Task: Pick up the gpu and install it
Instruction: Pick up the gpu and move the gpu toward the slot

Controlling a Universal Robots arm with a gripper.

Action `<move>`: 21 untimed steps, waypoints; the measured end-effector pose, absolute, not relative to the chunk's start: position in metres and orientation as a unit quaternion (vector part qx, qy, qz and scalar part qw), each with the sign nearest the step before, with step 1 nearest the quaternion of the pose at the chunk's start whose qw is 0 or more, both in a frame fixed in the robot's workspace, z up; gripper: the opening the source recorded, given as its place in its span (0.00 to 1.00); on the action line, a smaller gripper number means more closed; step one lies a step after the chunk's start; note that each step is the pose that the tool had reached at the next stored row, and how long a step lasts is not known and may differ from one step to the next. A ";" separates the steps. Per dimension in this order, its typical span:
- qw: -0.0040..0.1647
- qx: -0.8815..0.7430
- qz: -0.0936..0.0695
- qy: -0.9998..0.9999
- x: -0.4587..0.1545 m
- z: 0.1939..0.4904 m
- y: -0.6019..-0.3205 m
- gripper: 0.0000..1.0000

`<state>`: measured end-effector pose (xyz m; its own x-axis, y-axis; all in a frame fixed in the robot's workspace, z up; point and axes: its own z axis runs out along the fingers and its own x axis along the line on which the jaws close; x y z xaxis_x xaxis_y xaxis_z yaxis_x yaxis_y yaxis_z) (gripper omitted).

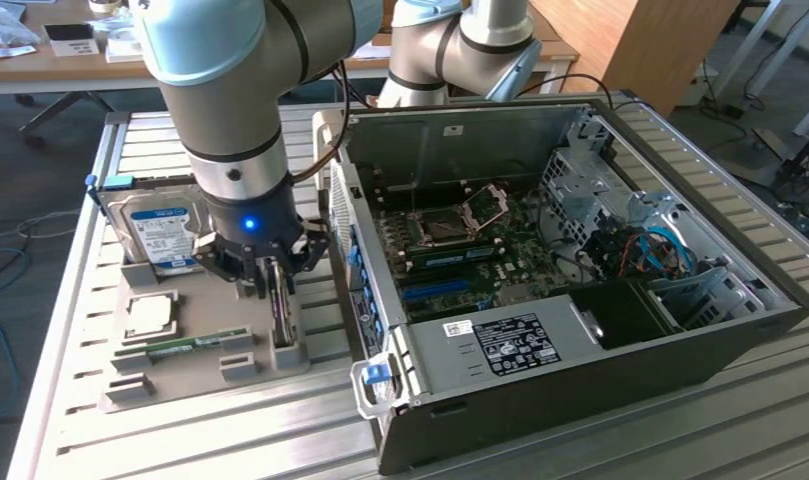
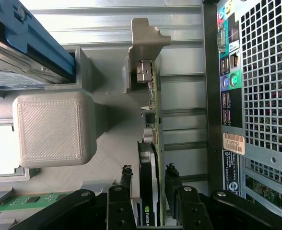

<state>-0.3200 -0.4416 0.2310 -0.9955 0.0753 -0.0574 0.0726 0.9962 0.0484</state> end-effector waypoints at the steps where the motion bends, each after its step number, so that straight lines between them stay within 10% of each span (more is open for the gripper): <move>1: 0.030 0.037 0.023 0.999 -0.320 0.231 -0.442 0.40; 5: 0.030 0.037 0.023 0.999 -0.320 0.231 -0.442 0.27; 21: 0.029 0.030 0.023 0.999 -0.320 0.231 -0.442 0.27</move>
